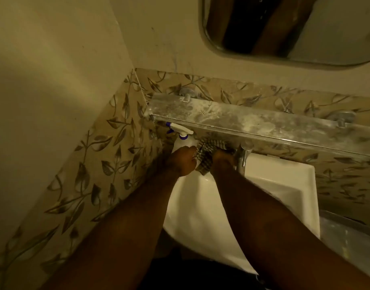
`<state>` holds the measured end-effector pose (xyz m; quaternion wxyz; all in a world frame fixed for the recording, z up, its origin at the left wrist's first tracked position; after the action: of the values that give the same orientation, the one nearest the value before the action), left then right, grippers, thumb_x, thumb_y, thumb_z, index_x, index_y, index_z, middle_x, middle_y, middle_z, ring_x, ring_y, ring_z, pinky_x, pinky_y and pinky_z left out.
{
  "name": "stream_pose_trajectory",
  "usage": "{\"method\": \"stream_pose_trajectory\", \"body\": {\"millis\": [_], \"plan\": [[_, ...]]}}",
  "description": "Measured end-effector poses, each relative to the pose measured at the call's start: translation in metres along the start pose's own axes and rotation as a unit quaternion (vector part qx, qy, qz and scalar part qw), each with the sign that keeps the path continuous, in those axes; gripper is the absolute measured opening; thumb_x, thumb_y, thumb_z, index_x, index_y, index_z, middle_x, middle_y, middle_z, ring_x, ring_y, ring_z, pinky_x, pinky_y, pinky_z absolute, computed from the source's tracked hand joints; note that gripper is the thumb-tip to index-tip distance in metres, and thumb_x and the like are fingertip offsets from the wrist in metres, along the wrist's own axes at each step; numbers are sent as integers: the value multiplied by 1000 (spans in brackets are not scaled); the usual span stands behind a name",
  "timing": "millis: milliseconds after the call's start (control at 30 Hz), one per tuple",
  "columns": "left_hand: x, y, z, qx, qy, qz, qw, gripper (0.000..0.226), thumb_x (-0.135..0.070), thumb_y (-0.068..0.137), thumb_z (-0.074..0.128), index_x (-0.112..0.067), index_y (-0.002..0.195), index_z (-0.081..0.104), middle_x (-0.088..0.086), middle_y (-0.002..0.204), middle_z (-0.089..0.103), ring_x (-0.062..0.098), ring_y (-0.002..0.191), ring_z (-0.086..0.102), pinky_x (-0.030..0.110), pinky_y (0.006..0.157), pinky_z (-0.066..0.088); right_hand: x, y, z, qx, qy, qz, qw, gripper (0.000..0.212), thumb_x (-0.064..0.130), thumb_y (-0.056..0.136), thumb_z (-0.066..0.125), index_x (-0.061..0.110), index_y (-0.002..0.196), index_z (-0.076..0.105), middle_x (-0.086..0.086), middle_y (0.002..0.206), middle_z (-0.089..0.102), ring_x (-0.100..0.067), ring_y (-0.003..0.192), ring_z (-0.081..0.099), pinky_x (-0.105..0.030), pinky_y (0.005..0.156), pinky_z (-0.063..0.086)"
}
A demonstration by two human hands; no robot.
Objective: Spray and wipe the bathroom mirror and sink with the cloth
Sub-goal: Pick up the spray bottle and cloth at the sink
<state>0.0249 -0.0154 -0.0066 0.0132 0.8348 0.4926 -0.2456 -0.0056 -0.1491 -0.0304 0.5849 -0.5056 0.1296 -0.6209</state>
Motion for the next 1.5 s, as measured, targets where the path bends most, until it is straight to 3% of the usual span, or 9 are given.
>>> {"method": "stream_pose_trajectory", "body": {"millis": [233,367,500,667,767,900,1033,1300,1500], "plan": [[-1,-1,-9,11,-14,-21,1000,41,-28,94,54,-15,133,50,12,128,59,32,118,56,42,100,47,-2,11,-3,-18,-186,-8,982,52,26,96,67,18,145,50,-3,141,58,-30,130,55,-49,106,47],[-9,0,-15,-6,-32,-22,999,37,-24,96,53,-10,130,53,14,125,63,32,113,59,39,95,49,-2,10,-11,-34,-146,-32,988,32,31,91,70,14,118,66,-7,111,75,-27,96,73,-44,77,61],[-8,-2,-10,-26,-156,-81,984,37,-22,95,58,-13,130,55,13,125,64,31,114,60,39,98,50,1,-14,-9,-5,-206,-82,975,33,31,93,60,4,103,76,-17,92,79,-36,81,77,-55,73,63],[-18,-23,-2,-55,-321,-163,932,47,-26,95,61,-7,136,49,9,130,56,27,119,54,37,99,45,-1,-33,-22,25,-228,-99,968,26,20,87,59,3,99,75,-19,98,78,-36,85,75,-38,65,61],[-21,-34,12,-2,-462,-210,862,40,-34,96,58,-8,125,57,10,125,64,24,99,64,36,88,53,-4,-38,-33,42,-236,-85,967,24,20,88,58,7,99,75,-17,102,78,-33,88,74,-39,72,59],[-31,-49,28,81,-691,-238,678,48,-50,97,48,-11,118,66,14,115,71,32,103,69,45,93,54,-4,-52,-39,76,-246,-67,964,24,15,86,59,7,104,73,-14,101,78,-29,87,73,-45,82,59],[-33,-57,38,132,-744,-251,604,58,-56,97,42,-11,127,62,16,120,69,33,110,65,47,99,49,-2,-62,-47,93,-244,-75,962,26,12,88,59,3,109,71,-17,104,76,-30,90,73,-41,79,60],[-27,-68,40,160,-729,-268,610,43,-35,89,66,-8,123,67,13,120,70,30,109,67,43,98,52,2,-62,-66,110,-238,-116,958,44,1,85,63,-3,128,55,-28,118,68,-42,107,69,-43,78,59],[-17,-63,18,-74,-594,-179,780,54,-17,83,76,-21,131,52,4,121,60,21,101,63,32,73,56,12,-68,-69,121,-396,-208,886,39,-4,93,63,19,125,62,-18,115,69,-32,99,70,-46,82,61]]}}
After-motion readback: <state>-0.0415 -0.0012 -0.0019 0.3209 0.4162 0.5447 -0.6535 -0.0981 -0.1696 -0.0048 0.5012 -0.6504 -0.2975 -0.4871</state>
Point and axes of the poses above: each hand's wrist, its own y-axis towards the middle knuckle, its own z-axis out of the palm, x = y × z, the point moved 3 cm from there along y, towards the middle knuckle
